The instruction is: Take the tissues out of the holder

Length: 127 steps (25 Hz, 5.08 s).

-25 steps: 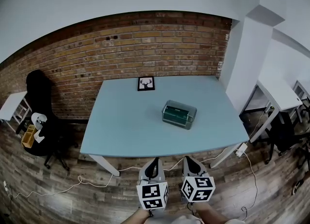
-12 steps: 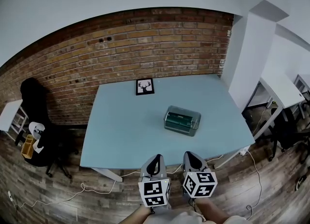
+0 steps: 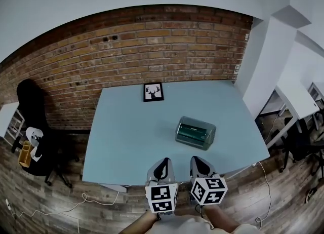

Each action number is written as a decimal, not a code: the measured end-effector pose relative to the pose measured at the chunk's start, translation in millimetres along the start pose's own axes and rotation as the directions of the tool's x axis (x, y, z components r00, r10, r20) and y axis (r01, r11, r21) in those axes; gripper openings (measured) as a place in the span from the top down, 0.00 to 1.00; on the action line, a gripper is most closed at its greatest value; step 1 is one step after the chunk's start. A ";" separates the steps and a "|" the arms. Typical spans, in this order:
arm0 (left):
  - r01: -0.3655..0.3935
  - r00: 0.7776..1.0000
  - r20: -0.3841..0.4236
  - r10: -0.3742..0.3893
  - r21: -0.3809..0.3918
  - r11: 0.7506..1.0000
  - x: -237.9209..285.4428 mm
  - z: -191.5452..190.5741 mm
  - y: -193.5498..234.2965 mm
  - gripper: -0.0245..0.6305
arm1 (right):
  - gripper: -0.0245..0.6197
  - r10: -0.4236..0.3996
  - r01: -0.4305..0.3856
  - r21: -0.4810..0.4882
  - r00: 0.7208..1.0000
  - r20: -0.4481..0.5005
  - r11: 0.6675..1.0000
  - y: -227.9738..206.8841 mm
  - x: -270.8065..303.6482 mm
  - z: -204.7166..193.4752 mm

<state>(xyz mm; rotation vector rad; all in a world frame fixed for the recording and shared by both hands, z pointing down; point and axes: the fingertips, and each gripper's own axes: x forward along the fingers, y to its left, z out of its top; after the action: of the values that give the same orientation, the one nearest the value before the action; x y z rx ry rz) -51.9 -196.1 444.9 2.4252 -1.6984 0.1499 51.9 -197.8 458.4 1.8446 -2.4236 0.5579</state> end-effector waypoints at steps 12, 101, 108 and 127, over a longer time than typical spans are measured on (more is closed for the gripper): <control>0.008 1.000 0.002 -0.008 -0.015 1.000 52.6 13.7 22.1 0.95 | 0.96 0.003 -0.004 -0.075 1.000 -0.002 0.997 -1.8 45.9 25.4; -0.342 0.930 -0.185 0.317 -0.120 0.932 110.4 -41.7 67.4 0.95 | 0.43 0.164 -0.734 -0.330 0.512 -0.843 0.593 -128.3 232.5 -84.2; -0.360 0.922 -0.196 0.334 -0.118 0.925 107.0 -45.3 72.1 0.95 | 0.44 0.184 -0.744 -0.292 0.485 -0.855 0.601 -127.6 235.1 -89.8; -0.342 0.927 -0.198 0.317 -0.106 0.934 108.4 -46.3 72.0 0.95 | 0.53 0.174 -0.735 -0.295 0.488 -0.855 0.610 -126.1 231.3 -92.9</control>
<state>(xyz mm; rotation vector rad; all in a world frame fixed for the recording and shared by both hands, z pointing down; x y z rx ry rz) -81.3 -310.6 516.3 1.9473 -1.9484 0.2735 86.8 -411.4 635.1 0.4040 -2.0456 0.3275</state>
